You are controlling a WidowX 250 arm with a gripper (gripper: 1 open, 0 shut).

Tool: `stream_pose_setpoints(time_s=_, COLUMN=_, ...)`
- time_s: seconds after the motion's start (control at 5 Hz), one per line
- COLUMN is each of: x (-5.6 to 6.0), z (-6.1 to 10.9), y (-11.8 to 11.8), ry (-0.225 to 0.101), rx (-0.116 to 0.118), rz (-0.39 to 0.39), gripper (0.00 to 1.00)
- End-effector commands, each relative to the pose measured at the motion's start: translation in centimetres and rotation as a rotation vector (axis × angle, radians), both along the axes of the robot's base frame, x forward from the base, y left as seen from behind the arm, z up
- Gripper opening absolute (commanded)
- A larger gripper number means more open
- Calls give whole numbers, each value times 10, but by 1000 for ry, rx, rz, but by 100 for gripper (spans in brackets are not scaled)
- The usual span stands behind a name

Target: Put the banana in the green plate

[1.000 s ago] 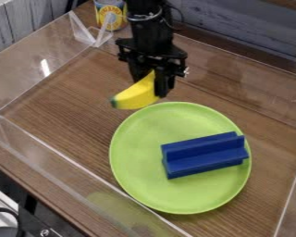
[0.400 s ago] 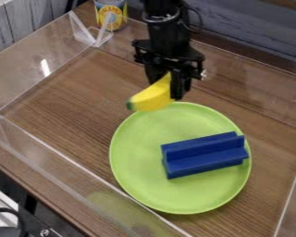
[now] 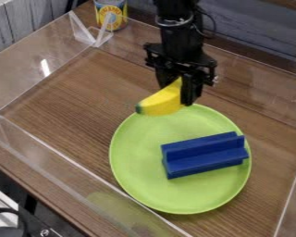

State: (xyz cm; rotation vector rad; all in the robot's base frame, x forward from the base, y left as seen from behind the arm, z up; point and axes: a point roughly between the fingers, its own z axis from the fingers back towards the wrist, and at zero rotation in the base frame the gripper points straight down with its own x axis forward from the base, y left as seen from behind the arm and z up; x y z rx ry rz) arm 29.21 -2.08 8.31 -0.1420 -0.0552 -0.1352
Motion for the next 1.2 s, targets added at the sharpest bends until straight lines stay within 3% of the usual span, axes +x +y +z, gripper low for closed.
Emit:
stream_pose_setpoints(time_s=0.0, x=6, z=16, y=-6, ry=-54, rx=-1, rz=-9, gripper=100)
stream_pose_setpoints(time_s=1.0, x=5, z=32, y=-21, ry=-67, rx=16, rz=-54, gripper=100)
